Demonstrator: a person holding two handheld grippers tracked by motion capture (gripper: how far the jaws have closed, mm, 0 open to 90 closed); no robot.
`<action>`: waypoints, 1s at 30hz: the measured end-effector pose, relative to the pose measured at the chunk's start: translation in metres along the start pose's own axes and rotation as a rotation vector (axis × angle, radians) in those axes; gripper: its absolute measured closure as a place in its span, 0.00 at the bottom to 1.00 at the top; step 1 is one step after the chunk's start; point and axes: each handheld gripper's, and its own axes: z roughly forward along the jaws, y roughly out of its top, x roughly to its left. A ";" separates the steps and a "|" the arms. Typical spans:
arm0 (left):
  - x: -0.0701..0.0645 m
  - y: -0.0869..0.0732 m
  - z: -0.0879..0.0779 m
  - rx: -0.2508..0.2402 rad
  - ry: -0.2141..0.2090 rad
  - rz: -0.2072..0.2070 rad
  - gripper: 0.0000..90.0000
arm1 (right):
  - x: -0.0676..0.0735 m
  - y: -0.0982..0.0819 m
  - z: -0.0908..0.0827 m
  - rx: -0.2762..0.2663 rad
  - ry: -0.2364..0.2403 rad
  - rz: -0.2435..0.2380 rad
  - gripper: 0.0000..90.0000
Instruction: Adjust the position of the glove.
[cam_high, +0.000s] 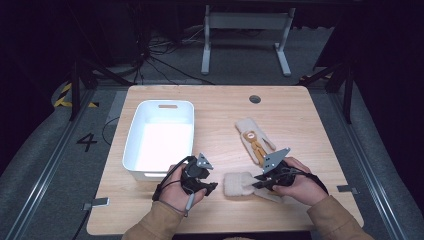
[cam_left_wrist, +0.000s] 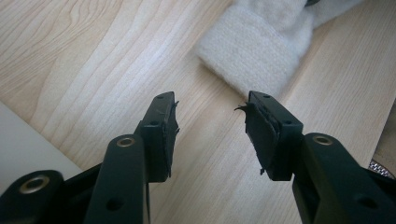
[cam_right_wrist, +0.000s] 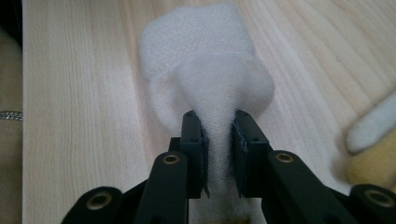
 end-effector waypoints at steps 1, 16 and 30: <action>0.000 0.000 0.000 0.003 -0.002 0.001 0.60 | 0.000 -0.003 0.003 -0.006 0.006 0.006 0.84; 0.000 -0.001 0.000 0.002 -0.002 -0.006 0.60 | -0.003 -0.007 -0.008 -0.113 -0.008 0.076 0.65; 0.000 -0.001 0.000 -0.001 -0.007 -0.004 0.59 | -0.015 -0.006 -0.024 -0.145 -0.131 0.206 0.63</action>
